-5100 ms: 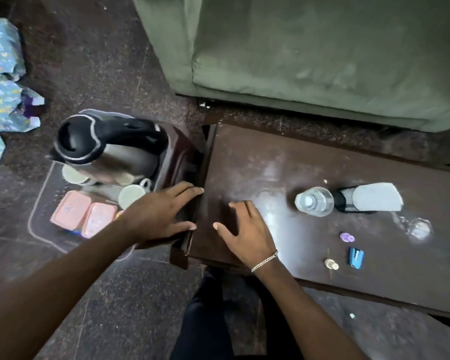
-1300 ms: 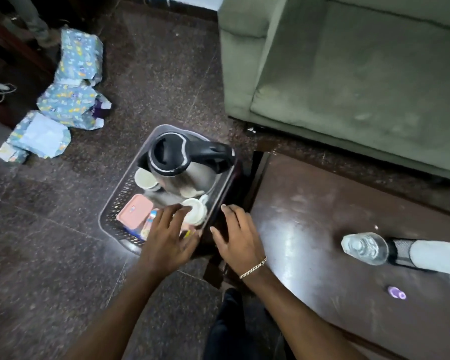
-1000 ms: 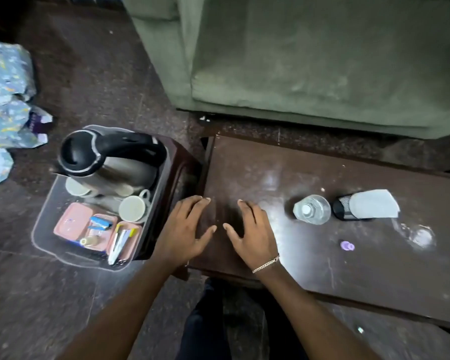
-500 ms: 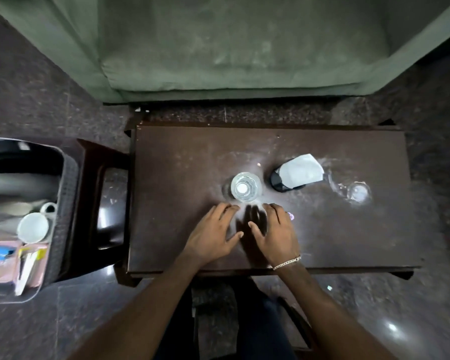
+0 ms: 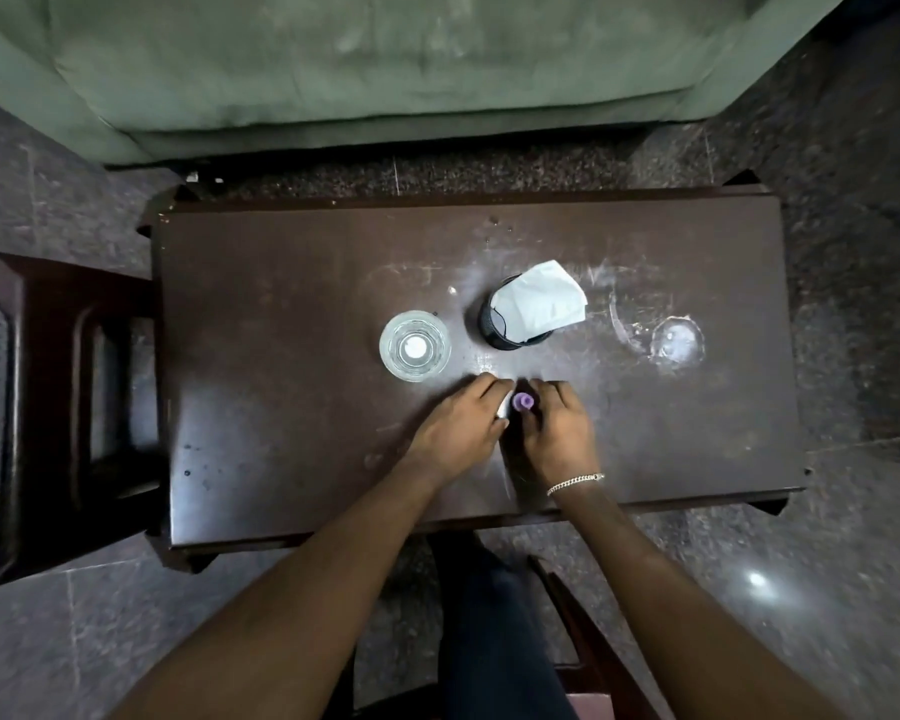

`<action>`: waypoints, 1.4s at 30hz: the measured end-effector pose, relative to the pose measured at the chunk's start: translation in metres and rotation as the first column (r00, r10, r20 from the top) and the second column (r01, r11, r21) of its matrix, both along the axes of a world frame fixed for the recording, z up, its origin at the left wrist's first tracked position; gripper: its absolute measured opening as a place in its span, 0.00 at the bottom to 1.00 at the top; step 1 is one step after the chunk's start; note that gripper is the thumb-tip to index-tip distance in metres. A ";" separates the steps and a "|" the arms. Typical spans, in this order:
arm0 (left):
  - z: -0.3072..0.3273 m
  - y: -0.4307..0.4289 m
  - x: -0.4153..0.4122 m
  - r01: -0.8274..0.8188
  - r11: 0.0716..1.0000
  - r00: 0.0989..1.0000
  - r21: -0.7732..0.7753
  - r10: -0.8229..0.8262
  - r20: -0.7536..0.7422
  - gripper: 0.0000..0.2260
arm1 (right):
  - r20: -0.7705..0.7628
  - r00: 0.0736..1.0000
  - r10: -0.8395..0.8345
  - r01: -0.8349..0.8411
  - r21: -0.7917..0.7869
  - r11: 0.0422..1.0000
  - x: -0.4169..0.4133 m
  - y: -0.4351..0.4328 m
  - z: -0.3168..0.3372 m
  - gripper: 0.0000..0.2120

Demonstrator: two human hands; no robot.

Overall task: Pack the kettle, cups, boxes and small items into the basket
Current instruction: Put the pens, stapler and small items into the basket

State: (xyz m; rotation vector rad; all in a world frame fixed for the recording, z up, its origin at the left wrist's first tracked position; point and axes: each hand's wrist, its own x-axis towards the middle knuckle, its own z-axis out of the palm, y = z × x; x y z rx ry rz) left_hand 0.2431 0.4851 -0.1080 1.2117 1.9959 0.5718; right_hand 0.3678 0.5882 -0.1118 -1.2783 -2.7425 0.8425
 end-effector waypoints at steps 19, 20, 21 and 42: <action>0.027 -0.065 -0.031 -0.164 0.987 0.983 0.000 0.163 0.086 0.12 | -0.013 0.990 0.142 -0.142 -0.181 0.973 -0.041 -0.062 0.045 0.10; 0.031 -0.079 -0.037 -0.194 0.981 0.977 0.012 0.193 0.088 0.13 | -0.021 0.989 0.150 -0.151 -0.189 0.970 -0.050 -0.073 0.049 0.11; 0.035 -0.092 -0.043 -0.225 0.974 0.972 0.031 0.222 0.081 0.12 | -0.034 0.987 0.158 -0.161 -0.197 0.967 -0.058 -0.083 0.052 0.11; 0.139 -0.376 -0.191 -0.653 0.692 0.689 0.306 0.711 -0.137 0.09 | -0.448 0.700 0.557 -0.660 -0.105 0.744 -0.276 -0.316 0.137 0.13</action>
